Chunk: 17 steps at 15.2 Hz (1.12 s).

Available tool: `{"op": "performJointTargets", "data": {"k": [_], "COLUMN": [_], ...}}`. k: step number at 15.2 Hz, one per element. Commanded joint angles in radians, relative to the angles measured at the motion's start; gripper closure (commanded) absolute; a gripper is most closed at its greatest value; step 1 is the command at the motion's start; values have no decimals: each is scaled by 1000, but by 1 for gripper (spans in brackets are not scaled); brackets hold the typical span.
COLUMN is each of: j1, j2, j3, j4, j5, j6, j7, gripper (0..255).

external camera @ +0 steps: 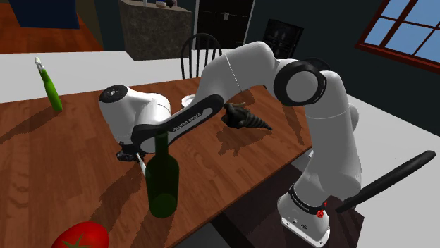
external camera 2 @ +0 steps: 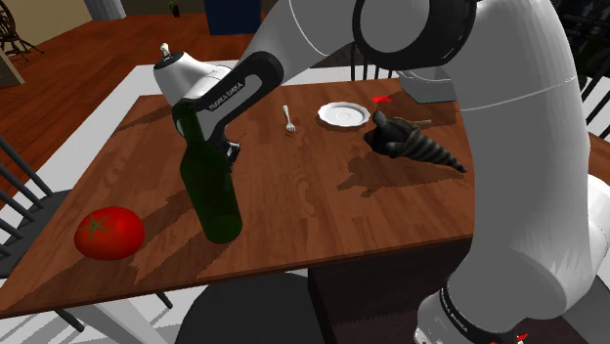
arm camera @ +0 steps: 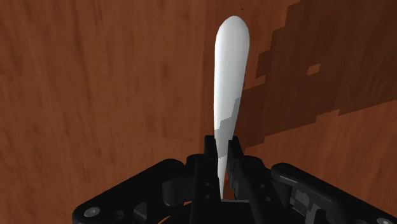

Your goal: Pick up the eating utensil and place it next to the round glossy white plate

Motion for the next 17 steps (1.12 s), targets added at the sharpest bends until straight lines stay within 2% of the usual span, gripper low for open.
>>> {"op": "performJointTargets", "data": {"k": [1,17], "j1": [0,-18], "j2": [0,-103], "j3": [-1,38], "j4": [-2,57], "j5": [0,66], "j6": [-1,-147], "j7": [1,-63], "gripper": [255,255]}}
